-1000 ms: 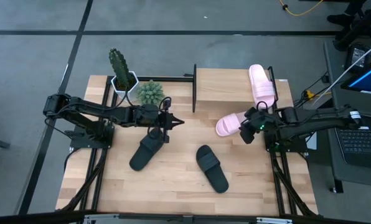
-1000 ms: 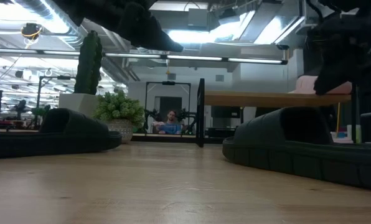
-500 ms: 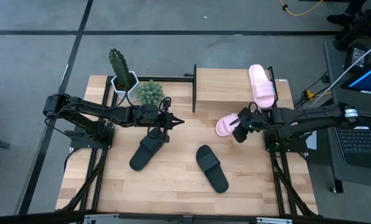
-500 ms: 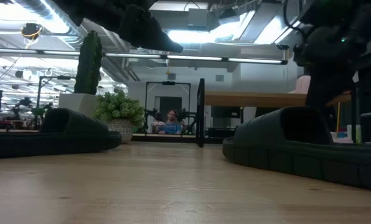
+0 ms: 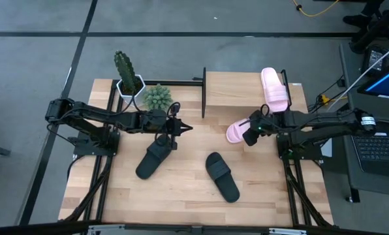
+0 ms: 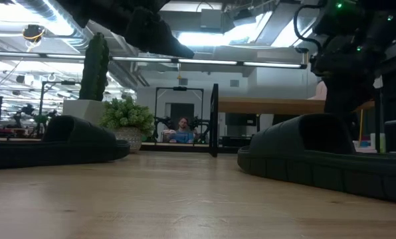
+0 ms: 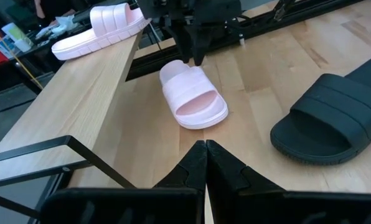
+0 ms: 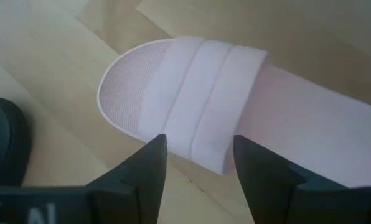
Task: Pick and place slides into the shelf
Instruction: Put the pink slides on the shelf
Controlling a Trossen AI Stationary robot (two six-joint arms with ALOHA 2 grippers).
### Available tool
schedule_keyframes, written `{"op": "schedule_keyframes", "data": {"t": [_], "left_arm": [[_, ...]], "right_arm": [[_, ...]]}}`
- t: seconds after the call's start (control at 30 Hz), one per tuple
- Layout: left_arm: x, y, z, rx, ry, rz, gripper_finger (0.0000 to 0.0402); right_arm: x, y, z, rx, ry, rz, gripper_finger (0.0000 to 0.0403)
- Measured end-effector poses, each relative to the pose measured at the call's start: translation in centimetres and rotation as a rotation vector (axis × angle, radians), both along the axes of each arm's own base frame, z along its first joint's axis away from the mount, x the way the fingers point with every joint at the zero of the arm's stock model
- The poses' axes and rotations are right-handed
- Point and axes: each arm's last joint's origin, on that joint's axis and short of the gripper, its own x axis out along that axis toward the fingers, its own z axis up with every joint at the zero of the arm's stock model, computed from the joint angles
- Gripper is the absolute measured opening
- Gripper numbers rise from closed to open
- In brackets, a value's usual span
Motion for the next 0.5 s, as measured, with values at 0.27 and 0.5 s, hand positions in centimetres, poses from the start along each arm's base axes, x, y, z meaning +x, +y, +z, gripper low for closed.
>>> {"op": "schedule_keyframes", "data": {"t": [0.27, 0.5], "left_arm": [[0.0, 0.0, -0.1, 0.000, 0.008, 0.000, 0.0000], [-0.1, 0.0, -0.2, 0.000, 0.023, 0.000, 0.0000]], "right_arm": [[-0.3, -0.3, -1.1, 0.040, 0.006, -0.048, 0.0186], [-0.1, -0.3, -2.5, 0.041, -0.049, -0.003, 0.0186]]}}
